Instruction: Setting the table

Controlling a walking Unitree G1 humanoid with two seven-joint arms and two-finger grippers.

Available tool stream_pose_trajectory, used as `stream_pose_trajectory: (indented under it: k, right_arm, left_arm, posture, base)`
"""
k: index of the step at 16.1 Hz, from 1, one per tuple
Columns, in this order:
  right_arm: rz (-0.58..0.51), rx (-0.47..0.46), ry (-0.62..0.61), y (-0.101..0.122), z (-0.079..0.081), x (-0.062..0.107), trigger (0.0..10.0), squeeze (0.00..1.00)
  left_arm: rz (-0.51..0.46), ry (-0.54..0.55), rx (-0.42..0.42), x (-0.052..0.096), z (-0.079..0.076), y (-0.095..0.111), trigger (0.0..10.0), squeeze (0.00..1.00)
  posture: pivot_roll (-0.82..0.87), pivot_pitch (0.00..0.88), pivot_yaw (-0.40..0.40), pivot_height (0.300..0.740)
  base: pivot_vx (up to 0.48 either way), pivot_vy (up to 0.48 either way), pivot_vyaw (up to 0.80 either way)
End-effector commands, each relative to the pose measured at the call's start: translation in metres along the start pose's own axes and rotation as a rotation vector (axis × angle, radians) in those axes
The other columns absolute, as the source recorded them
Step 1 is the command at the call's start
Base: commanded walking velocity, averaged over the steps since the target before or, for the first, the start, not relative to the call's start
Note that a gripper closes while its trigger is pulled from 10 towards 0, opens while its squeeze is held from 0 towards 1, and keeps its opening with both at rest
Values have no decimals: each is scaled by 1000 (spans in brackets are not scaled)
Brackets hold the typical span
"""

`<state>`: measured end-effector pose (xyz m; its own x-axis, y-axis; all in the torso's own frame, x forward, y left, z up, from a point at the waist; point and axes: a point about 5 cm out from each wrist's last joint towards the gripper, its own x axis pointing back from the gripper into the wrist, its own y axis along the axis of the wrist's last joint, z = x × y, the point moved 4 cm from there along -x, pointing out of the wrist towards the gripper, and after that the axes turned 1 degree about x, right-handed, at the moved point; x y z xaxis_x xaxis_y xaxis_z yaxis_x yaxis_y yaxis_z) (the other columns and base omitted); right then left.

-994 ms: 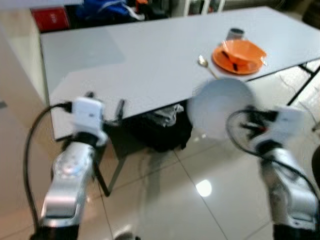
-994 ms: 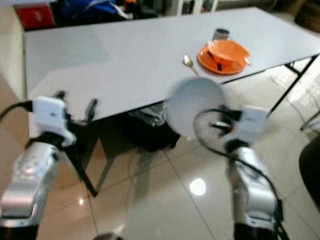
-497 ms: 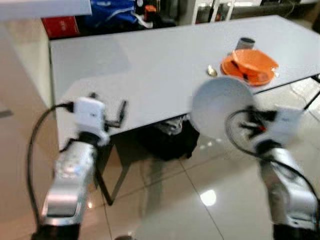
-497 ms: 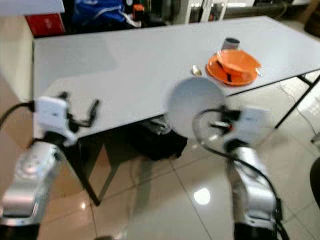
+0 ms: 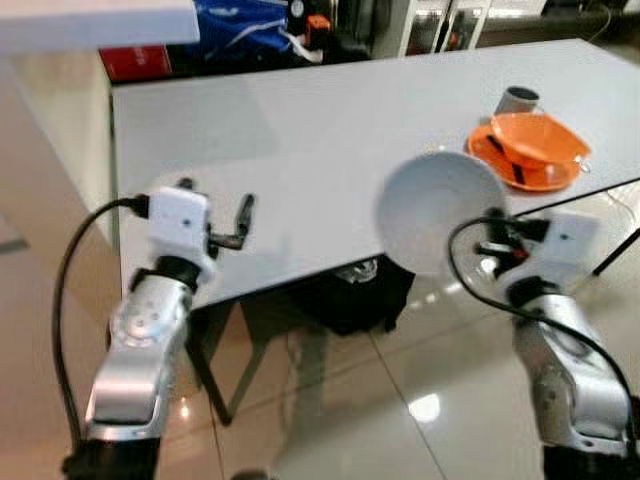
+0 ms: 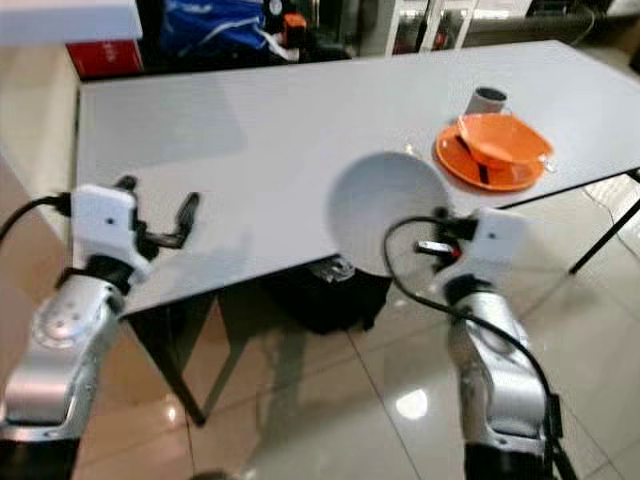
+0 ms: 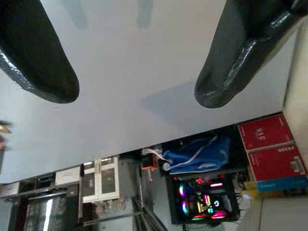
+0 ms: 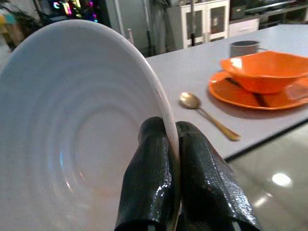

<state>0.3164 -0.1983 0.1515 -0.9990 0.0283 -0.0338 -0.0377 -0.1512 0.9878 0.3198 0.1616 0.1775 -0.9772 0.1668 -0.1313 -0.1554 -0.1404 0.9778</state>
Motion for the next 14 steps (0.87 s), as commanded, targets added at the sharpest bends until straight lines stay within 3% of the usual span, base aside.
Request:
stream_pose_trajectory:
  k: [1, 14]
  right_arm:
    - [-47, 12, -60, 12, -16, 2, 10000, 0]
    - [-20, 32, -54, 9, -14, 4, 10000, 0]
  left_arm:
    - [4, -33, 7, 0, -11, 0, 10000, 0]
    - [35, -68, 9, 3, -19, -5, 10000, 0]
  posture:
    - [55, 47, -35, 740]
    - [45, 71, -30, 740]
  base:
    - [472, 0, 0]
    - [469, 0, 0]
